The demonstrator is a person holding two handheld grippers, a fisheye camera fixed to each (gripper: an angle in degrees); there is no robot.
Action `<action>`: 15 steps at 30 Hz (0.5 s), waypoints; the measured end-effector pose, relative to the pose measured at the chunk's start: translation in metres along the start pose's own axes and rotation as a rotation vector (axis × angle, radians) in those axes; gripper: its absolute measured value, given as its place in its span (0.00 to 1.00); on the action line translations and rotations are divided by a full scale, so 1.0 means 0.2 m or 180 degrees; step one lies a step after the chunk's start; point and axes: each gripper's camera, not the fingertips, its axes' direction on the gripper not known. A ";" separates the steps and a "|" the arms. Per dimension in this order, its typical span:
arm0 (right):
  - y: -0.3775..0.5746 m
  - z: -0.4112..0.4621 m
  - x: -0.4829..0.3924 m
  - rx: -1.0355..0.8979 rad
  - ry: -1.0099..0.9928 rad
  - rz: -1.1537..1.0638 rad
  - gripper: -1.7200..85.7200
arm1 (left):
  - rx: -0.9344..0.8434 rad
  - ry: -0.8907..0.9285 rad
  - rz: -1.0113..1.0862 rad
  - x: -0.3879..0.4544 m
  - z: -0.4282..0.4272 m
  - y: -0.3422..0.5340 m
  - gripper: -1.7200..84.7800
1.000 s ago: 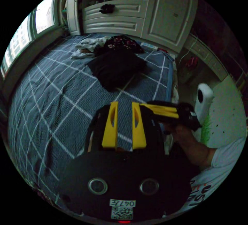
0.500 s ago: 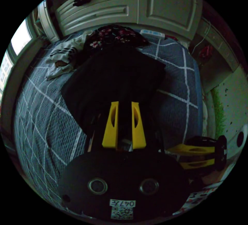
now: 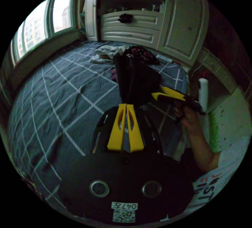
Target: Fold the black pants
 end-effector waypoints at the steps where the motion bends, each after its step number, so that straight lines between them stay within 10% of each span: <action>1: 0.00 0.01 -0.04 -0.0016 -0.0099 -0.0022 0.26 | -0.0003 0.0068 -0.0065 -0.01 -0.04 0.06 0.01; 7: 0.01 0.13 -0.39 -0.0533 -0.0945 -0.0581 0.04 | -0.0100 -0.0407 -0.0349 0.03 -0.43 0.64 0.01; 15: 0.27 0.03 -1.40 -0.0918 -0.3222 -0.1959 0.02 | -0.0378 -0.1401 -0.0755 0.00 -0.90 1.30 0.17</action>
